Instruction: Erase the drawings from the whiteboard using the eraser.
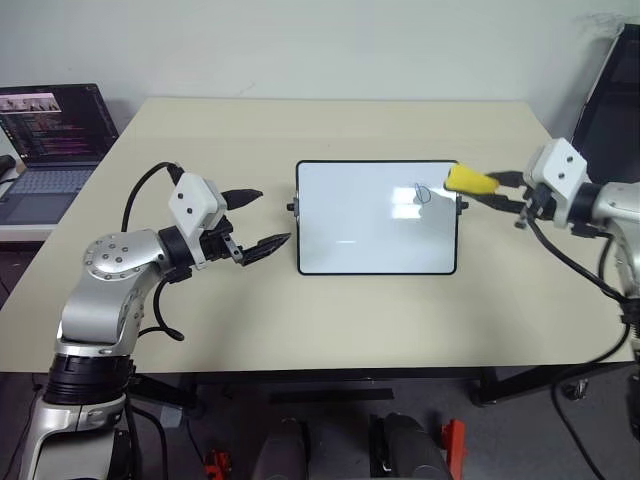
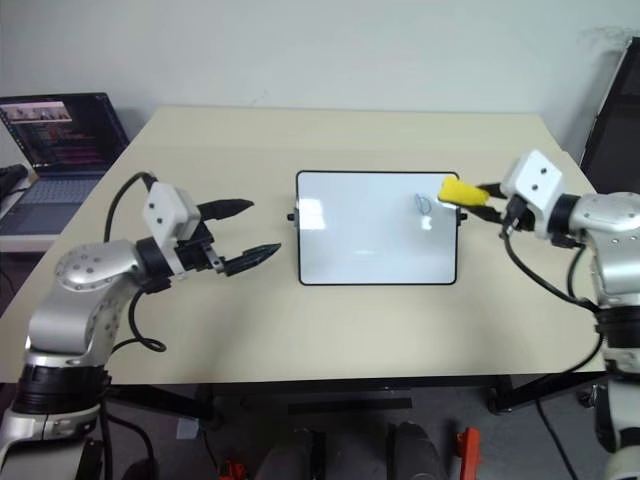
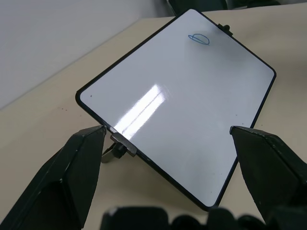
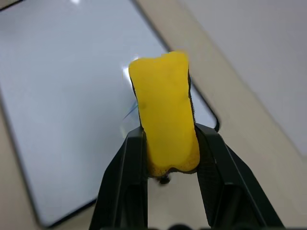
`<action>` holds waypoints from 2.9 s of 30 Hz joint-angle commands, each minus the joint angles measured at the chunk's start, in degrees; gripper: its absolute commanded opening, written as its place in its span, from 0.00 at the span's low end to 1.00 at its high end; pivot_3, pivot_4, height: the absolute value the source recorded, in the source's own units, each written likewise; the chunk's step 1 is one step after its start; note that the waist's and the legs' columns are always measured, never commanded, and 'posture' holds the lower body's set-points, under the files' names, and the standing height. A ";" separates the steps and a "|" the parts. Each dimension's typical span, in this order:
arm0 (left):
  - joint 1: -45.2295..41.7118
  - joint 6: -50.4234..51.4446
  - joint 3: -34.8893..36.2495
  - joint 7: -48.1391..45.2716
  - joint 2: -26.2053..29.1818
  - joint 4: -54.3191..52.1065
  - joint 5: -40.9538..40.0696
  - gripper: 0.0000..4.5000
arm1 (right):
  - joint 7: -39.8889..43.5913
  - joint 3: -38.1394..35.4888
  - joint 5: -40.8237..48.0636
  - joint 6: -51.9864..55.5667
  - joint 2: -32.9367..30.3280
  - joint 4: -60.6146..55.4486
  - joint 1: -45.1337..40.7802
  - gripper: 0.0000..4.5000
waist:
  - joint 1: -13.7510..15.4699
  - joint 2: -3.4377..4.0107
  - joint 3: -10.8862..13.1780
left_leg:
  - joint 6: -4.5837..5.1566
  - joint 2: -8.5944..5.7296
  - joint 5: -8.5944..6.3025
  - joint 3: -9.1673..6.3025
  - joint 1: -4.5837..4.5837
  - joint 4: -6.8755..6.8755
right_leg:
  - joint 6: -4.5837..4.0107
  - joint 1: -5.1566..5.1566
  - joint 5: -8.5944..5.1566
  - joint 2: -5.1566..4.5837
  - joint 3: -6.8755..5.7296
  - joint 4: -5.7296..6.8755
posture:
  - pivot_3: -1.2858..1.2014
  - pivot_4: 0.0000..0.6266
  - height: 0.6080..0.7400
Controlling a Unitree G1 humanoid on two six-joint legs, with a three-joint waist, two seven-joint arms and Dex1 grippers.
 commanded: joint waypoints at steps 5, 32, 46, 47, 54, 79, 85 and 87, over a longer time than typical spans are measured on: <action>-1.03 -2.23 -0.38 0.34 -0.55 0.23 1.28 1.00 | -11.00 1.74 -6.34 -4.59 6.19 12.74 -7.54 0.22 | 0.04 0.00 0.00 | 0.00 -0.03 0.00 0.00 -0.03 -0.02 | -0.04 0.00 0.02 -0.01 0.00 -0.02 | 0.52 0.24 1.00; -0.47 -1.35 -0.10 0.61 -0.15 -0.65 1.48 1.00 | -11.65 4.59 -8.08 -7.88 19.81 27.45 -3.80 0.22 | -1.32 -0.10 -0.09 | 0.01 0.04 0.00 0.00 0.94 -0.01 | 0.17 0.95 -0.12 0.04 0.04 0.05 | 0.52 0.24 1.00; -1.18 -0.91 -0.51 0.14 -0.03 -0.64 1.74 1.00 | -5.18 8.07 -6.42 -4.52 22.11 15.42 4.69 0.22 | -1.49 -0.23 -0.18 | 0.00 0.09 0.01 0.04 1.44 -0.02 | -0.19 1.30 -0.25 0.05 0.10 0.06 | 0.52 0.24 1.00; -1.16 -0.92 -0.52 0.17 -0.06 -0.68 1.75 1.00 | -5.09 7.95 -6.25 -4.23 21.90 14.87 4.68 0.22 | -1.48 -0.23 -0.18 | 0.00 0.10 0.01 0.04 1.43 -0.03 | -0.19 1.29 -0.25 0.05 0.10 0.05 | 0.52 0.24 1.00; -0.80 0.01 0.38 0.03 0.42 -2.08 0.74 1.00 | 4.75 2.14 4.64 7.32 11.32 -11.75 9.74 0.22 | -0.44 -0.04 -0.06 | 0.00 0.07 0.01 -0.05 0.70 -0.06 | 0.11 0.71 -0.12 0.04 0.00 0.02 | 0.52 0.24 1.00; -9.56 1.68 -13.11 -3.00 -13.15 1.65 0.47 1.00 | -30.83 -13.51 4.63 34.31 7.53 0.66 10.95 0.22 | -0.16 0.00 -0.03 | 0.02 -0.05 0.01 -0.01 -0.15 0.05 | 0.30 -0.06 -0.04 0.02 0.06 -0.04 | 0.52 0.24 1.00; -9.19 1.23 -12.54 -3.33 -12.72 2.05 1.36 1.00 | -36.82 -13.49 2.34 29.12 10.42 12.34 5.46 0.22 | -0.03 0.00 -0.03 | 0.02 -0.06 0.01 -0.03 -0.17 0.04 | 0.20 -0.05 0.02 0.02 0.04 -0.07 | 0.52 0.24 1.00; -8.75 1.36 -12.01 -3.34 -12.07 1.74 1.43 1.00 | -37.36 -12.70 1.63 27.83 10.78 15.16 4.43 0.22 | -0.04 0.00 -0.03 | 0.02 -0.06 0.01 -0.03 -0.18 0.03 | 0.14 -0.06 0.06 0.02 0.03 -0.09 | 0.52 0.24 1.00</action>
